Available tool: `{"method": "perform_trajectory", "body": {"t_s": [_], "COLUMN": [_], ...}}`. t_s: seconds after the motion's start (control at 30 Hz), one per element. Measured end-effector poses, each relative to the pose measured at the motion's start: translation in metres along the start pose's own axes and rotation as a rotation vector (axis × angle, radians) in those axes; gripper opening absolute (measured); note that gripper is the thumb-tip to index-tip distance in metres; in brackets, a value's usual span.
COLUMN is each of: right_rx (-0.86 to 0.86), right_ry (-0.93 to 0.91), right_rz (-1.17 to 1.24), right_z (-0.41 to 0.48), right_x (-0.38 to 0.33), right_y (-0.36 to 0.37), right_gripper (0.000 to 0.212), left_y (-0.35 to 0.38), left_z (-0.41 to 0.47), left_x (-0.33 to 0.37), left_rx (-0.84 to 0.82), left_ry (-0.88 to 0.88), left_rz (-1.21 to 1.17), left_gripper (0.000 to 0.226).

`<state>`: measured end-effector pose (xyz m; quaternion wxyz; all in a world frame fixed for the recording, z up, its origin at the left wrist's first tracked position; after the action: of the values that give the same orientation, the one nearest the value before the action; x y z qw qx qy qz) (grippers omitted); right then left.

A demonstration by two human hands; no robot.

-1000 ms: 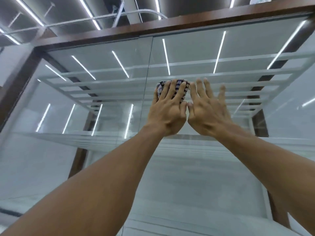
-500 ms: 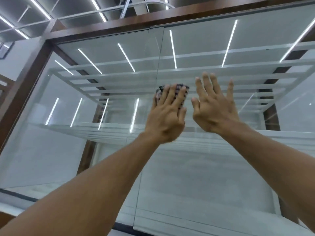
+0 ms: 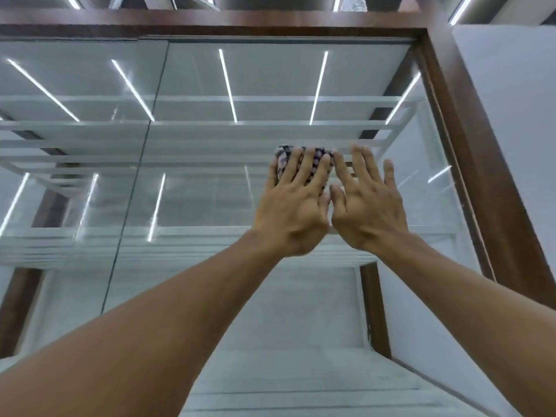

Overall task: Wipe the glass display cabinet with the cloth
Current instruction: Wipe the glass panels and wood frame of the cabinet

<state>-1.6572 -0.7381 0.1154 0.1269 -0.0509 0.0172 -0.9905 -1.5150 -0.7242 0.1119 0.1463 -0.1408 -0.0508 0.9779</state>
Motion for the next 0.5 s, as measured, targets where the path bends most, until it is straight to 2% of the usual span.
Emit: {"method": "perform_trajectory", "body": {"t_s": [0.07,0.23,0.33,0.4,0.5], "right_rx": [0.013,0.028,0.024,0.007,0.07], "right_ry": [0.037,0.063,0.115,0.102,0.099], "right_rz": [-0.008,-0.191,-0.283,-0.225,-0.073], "right_z": [-0.004,-0.007,-0.016,-0.027,-0.034], "right_x": [0.023,0.084,0.124,0.146,0.157], "right_y": [-0.005,-0.023,-0.036,-0.042,-0.043], "right_gripper": [0.066,0.065,0.068,0.068,0.069], "left_y": [0.011,0.022,0.04,0.048,0.051], "left_z": [-0.002,0.047,0.051,0.053,0.08], "left_x": [0.018,0.054,0.102,0.118,0.134], "left_rx": [-0.023,0.048,-0.025,-0.071,-0.043], "left_ry": [0.097,-0.092,0.105,0.265,0.206], "left_rz": [0.024,0.014,0.012,0.022,0.029], "left_gripper": [0.062,0.063,0.063,0.062,0.063]}}
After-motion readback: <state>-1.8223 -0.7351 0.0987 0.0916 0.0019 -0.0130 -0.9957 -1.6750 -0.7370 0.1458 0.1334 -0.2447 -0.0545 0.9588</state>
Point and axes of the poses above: each hand's wrist, its own z-axis towards the middle knuckle, its own y-axis out of the palm, x = y × z, the point moved 2 cm from there along z, towards the middle knuckle, and after that the axes turned 6 degrees about x, right-handed, at the moved point
